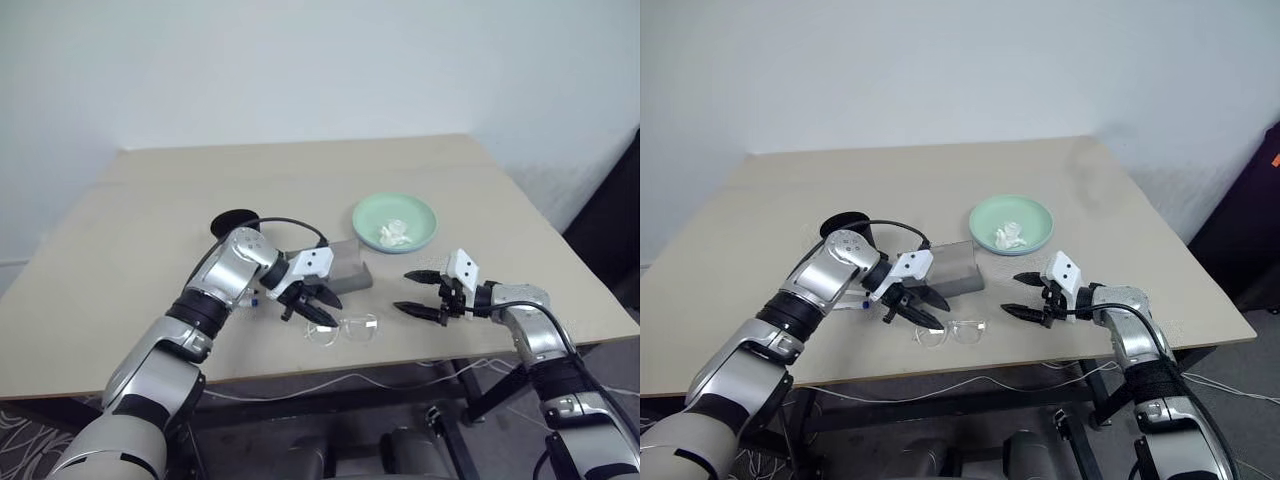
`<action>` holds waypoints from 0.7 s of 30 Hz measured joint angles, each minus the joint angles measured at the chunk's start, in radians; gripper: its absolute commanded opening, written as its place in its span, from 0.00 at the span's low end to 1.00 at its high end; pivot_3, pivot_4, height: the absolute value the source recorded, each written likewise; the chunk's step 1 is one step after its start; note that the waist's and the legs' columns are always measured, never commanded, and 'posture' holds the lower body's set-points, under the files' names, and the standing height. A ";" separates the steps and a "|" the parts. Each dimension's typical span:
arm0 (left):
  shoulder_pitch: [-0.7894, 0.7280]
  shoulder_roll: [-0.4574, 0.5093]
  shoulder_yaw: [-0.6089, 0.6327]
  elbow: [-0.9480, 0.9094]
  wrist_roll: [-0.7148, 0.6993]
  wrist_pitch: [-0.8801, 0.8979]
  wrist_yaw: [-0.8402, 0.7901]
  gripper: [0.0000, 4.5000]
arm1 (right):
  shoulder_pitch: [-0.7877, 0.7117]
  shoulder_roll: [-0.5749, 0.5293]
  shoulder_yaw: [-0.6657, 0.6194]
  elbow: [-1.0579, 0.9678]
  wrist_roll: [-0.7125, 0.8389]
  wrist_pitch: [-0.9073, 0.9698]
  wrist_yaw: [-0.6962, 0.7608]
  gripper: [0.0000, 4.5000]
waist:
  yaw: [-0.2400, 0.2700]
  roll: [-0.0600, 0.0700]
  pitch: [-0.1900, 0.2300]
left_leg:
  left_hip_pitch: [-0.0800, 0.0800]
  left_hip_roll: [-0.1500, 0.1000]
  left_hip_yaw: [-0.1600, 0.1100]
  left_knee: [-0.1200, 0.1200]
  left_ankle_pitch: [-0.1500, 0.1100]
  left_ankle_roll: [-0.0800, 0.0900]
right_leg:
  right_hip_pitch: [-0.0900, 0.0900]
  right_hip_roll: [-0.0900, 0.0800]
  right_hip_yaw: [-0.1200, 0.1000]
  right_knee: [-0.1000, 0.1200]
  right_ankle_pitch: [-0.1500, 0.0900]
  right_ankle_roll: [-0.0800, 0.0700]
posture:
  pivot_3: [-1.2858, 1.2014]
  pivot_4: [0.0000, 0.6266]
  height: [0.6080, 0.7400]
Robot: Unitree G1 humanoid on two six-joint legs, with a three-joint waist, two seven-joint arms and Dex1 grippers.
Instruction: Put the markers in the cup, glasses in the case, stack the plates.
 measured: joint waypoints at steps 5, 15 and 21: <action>0.000 -0.001 0.000 0.003 0.022 -0.014 -0.009 0.43 | 0.013 0.002 0.005 -0.052 0.015 0.039 0.006 0.83 | 0.000 0.000 0.000 | -0.006 0.001 -0.001 0.005 0.000 0.000 | -0.002 0.000 -0.002 0.000 0.000 0.000 | 0.52 0.00 1.00; 0.000 -0.043 0.002 0.046 0.052 -0.034 0.031 0.43 | 0.010 0.020 0.016 -0.054 0.015 0.050 -0.012 0.83 | 0.000 0.000 0.000 | -0.007 0.000 -0.001 0.005 -0.001 0.001 | -0.003 0.000 -0.002 0.000 0.002 0.003 | 0.52 0.00 1.00; 0.000 -0.064 0.002 0.067 0.066 -0.051 0.051 0.43 | 0.010 0.021 0.021 -0.054 0.015 0.050 -0.019 0.83 | 0.000 0.000 0.000 | -0.007 0.000 -0.001 0.005 0.000 0.001 | -0.003 0.000 -0.002 0.000 0.002 0.003 | 0.52 0.00 1.00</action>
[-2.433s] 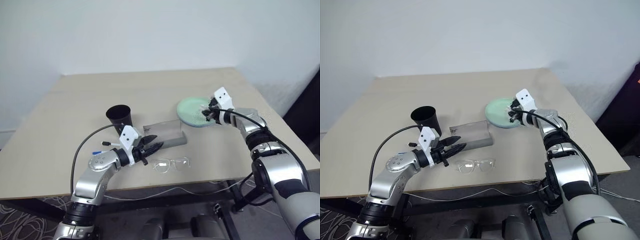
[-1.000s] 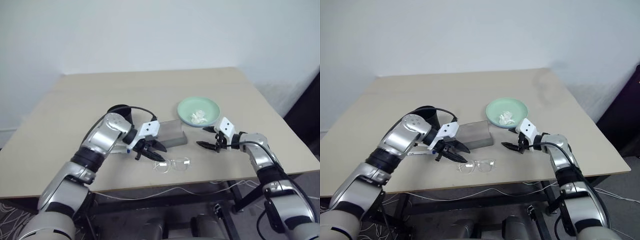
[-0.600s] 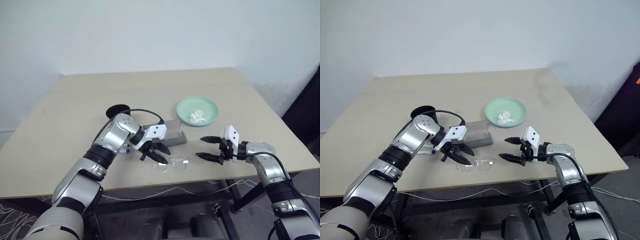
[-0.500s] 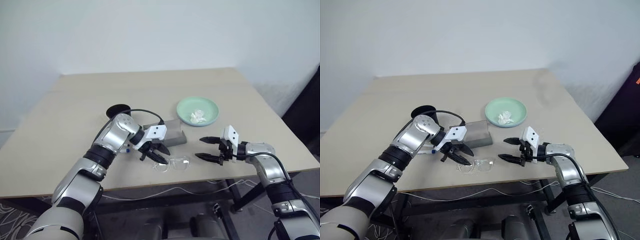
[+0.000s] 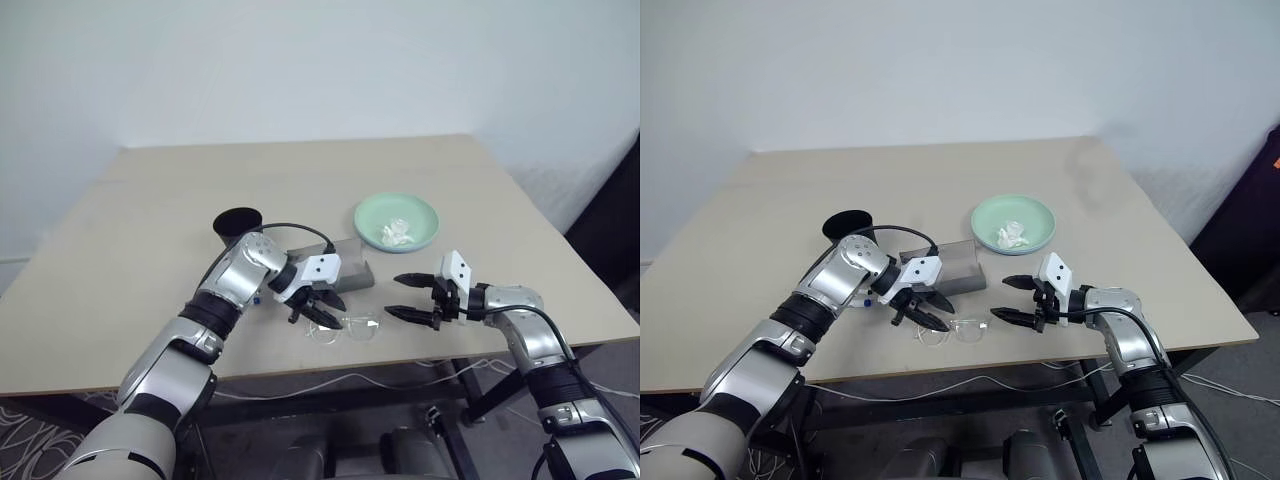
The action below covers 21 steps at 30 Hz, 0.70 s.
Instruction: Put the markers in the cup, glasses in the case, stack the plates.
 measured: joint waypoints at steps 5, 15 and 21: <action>0.000 -0.014 0.000 0.012 0.007 -0.010 0.010 0.30 | 0.003 0.001 0.006 0.000 0.000 0.000 -0.003 0.83 | 0.000 0.000 0.000 | 0.000 0.000 0.000 0.000 0.000 0.000 | 0.000 0.000 0.000 0.000 0.000 0.000 | 0.52 0.00 1.00; 0.000 -0.015 0.006 0.013 0.008 -0.012 0.000 0.01 | 0.010 0.000 0.006 -0.011 0.000 0.000 -0.023 0.83 | 0.000 0.000 0.000 | 0.000 0.000 0.000 0.000 0.000 0.000 | 0.000 0.000 0.000 0.000 0.000 0.000 | 0.52 0.00 1.00; 0.000 -0.015 0.006 0.012 0.008 -0.010 -0.003 0.01 | 0.010 0.000 0.007 -0.011 -0.001 -0.002 -0.035 0.83 | 0.000 0.000 0.000 | 0.000 0.000 0.000 0.000 0.000 0.000 | 0.000 0.000 0.000 0.000 0.000 0.000 | 0.52 0.00 1.00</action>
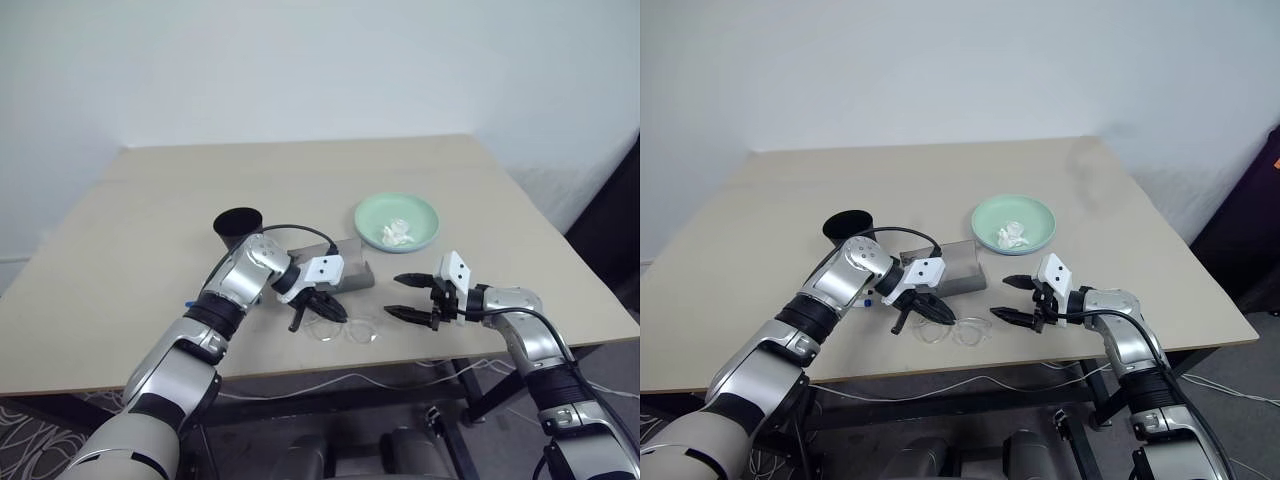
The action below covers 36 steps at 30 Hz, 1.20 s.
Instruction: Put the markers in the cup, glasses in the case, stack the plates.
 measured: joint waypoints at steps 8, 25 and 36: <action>0.000 0.000 0.004 -0.025 -0.006 0.041 -0.021 0.01 | -0.001 -0.001 0.000 0.000 0.000 -0.003 -0.006 0.83 | 0.000 0.000 0.000 | 0.000 0.000 0.000 0.000 0.000 0.000 | 0.000 0.000 0.000 0.000 0.000 0.000 | 0.52 0.00 1.00; -0.112 0.018 0.115 -0.003 -0.030 0.002 0.043 0.01 | -0.084 -0.011 -0.044 0.116 -0.003 -0.063 -0.070 0.83 | 0.000 0.000 0.000 | 0.001 0.000 0.000 0.001 0.000 0.000 | 0.000 0.001 0.000 0.001 0.000 0.000 | 0.52 0.00 1.00; -0.304 -0.005 0.107 0.364 0.163 -0.252 0.329 0.01 | -0.092 -0.008 -0.061 0.146 -0.008 -0.089 -0.088 0.83 | 0.000 -0.001 0.000 | 0.000 -0.001 0.001 0.001 0.000 0.001 | 0.001 0.001 0.000 0.001 0.001 0.001 | 0.52 0.00 1.00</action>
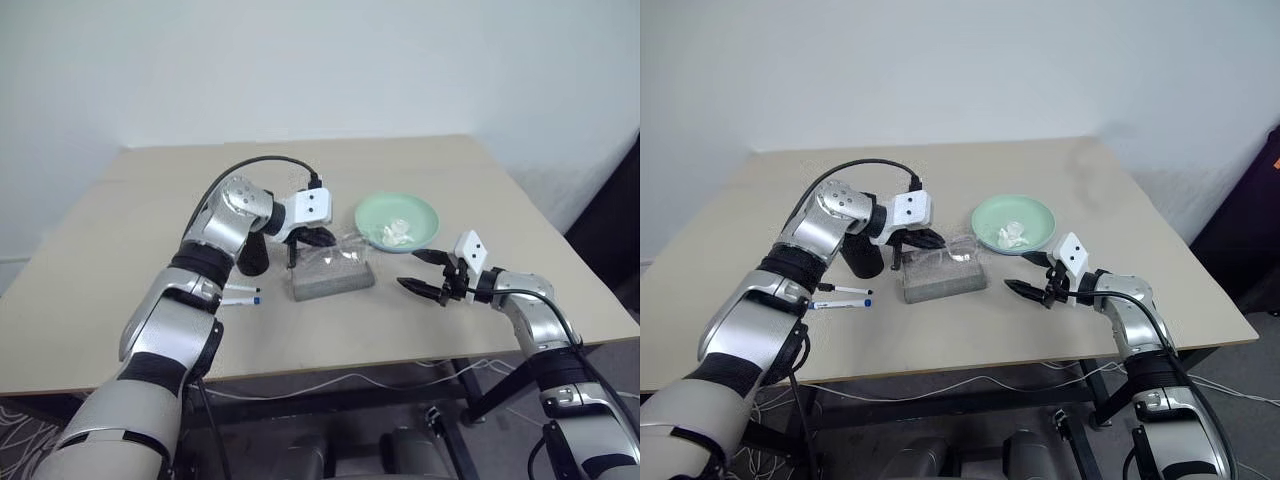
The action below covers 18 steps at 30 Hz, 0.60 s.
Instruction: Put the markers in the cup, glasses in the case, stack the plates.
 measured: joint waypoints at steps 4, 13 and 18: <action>-0.005 -0.032 -0.009 0.085 0.044 -0.048 0.044 0.01 | 0.000 0.005 0.000 0.000 0.000 -0.001 -0.005 0.83 | 0.000 0.000 0.000 | 0.000 0.000 0.000 0.000 0.001 0.001 | 0.000 0.000 0.000 0.000 0.000 0.000 | 0.52 0.00 1.00; -0.005 -0.064 -0.035 0.144 0.120 -0.089 0.082 0.01 | 0.011 0.009 0.001 0.000 0.000 -0.003 -0.008 0.83 | 0.000 0.000 0.000 | 0.000 0.000 0.000 0.001 0.001 0.001 | 0.000 0.000 0.000 0.000 0.001 0.001 | 0.52 0.00 1.00; -0.005 -0.070 -0.037 0.145 0.134 -0.092 0.085 0.01 | 0.015 0.010 0.001 0.000 0.000 -0.003 -0.007 0.83 | 0.000 0.000 0.000 | 0.000 0.000 0.000 0.002 0.000 0.001 | 0.000 0.000 0.000 0.001 0.001 0.001 | 0.52 0.00 1.00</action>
